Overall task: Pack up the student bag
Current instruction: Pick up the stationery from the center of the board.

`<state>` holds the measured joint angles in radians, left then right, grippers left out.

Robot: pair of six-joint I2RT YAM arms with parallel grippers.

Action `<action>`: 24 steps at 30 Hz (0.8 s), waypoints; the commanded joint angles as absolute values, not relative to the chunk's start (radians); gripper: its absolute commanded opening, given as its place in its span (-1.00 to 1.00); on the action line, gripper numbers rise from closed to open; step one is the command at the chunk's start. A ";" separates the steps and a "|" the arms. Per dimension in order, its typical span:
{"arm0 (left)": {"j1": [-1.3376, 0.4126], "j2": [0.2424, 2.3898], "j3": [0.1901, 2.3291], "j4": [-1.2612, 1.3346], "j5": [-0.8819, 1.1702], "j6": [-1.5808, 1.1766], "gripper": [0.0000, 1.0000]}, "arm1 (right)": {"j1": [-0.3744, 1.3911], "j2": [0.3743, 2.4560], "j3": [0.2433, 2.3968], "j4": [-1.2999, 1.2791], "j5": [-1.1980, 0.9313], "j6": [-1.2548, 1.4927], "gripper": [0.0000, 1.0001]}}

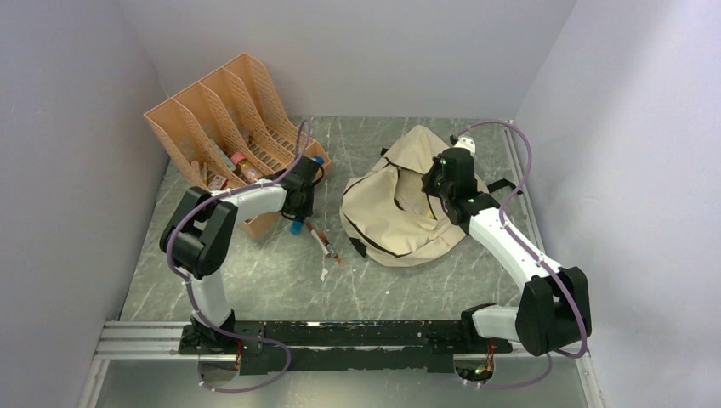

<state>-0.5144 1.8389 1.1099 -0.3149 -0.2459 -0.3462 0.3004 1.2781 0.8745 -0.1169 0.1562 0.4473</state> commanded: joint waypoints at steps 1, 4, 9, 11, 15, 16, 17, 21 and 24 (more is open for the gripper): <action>-0.506 1.777 1.112 -0.406 -0.289 -0.354 -0.77 | 0.302 1.270 0.864 -0.111 0.156 0.438 -1.00; -0.508 1.723 1.103 -0.420 -0.282 -0.361 -0.87 | 0.302 1.270 0.865 -0.111 0.159 0.438 -1.00; -0.512 1.611 1.094 -0.428 -0.241 -0.383 -0.90 | 0.302 1.269 0.865 -0.107 0.163 0.441 -1.00; -0.514 1.557 1.089 -0.402 -0.197 -0.391 -0.90 | 0.301 1.269 0.866 -0.107 0.161 0.443 -1.00; -0.527 1.427 1.062 -0.294 -0.081 -0.433 -0.90 | 0.302 1.268 0.867 -0.109 0.164 0.448 -1.00; -0.535 1.395 1.044 -0.248 -0.056 -0.451 -0.90 | 0.302 1.267 0.867 -0.109 0.167 0.449 -1.00; -0.545 1.368 1.024 -0.188 -0.033 -0.466 -0.90 | 0.301 1.266 0.865 -0.108 0.169 0.449 -1.00; -0.631 1.360 1.010 -0.042 -0.009 -0.546 -0.90 | 0.302 1.264 0.864 -0.107 0.167 0.457 -1.00; -0.719 1.430 1.053 0.019 -0.003 -0.591 -0.90 | 0.302 1.261 0.862 -0.108 0.165 0.466 -1.00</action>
